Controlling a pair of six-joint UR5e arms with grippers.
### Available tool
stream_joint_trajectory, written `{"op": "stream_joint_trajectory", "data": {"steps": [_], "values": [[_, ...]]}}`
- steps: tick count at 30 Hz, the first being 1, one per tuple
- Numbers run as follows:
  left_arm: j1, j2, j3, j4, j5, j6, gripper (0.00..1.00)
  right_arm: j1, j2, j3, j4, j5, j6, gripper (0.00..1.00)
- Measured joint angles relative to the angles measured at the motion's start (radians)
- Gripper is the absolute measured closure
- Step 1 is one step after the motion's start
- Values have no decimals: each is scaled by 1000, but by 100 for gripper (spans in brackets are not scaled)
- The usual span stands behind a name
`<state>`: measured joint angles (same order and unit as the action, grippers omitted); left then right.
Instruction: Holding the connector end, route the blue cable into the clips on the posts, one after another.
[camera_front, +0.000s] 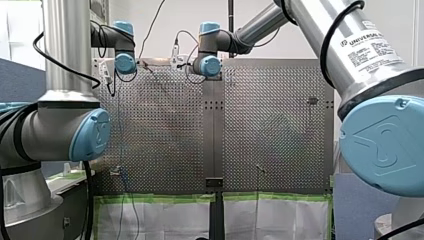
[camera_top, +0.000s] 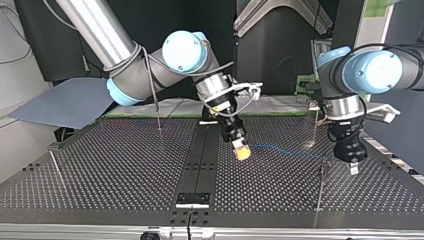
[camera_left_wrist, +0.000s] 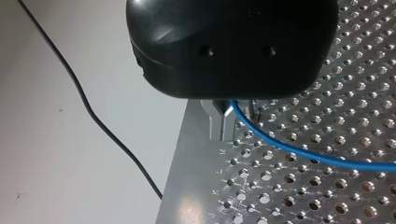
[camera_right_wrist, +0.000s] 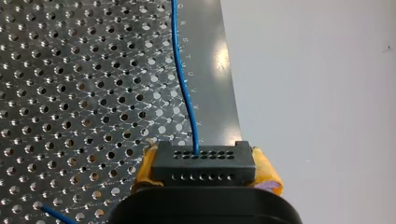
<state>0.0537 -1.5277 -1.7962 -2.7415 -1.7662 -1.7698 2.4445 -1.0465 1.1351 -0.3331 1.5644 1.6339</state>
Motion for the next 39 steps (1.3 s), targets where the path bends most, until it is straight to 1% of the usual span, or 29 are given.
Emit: {"op": "stream_joint_trajectory", "data": {"steps": [9,13,19,24,28,34,39], "values": [[15,-8,10,34,35,-43,100,0,5,-19,0,-1,0,100],[23,-19,19,35,45,-54,100,-1,7,-29,-1,-1,0,100],[28,-50,38,28,64,-62,100,-4,14,-38,-1,-3,0,100],[33,-60,54,37,79,-92,100,-15,28,-40,-2,-6,0,100],[39,-81,67,40,98,-108,100,-27,37,-41,-3,-9,0,100],[55,-107,73,55,126,-129,100,-50,40,-43,-6,-19,0,100],[64,-119,77,79,147,-144,100,-71,46,-47,-7,-36,0,100]]}}
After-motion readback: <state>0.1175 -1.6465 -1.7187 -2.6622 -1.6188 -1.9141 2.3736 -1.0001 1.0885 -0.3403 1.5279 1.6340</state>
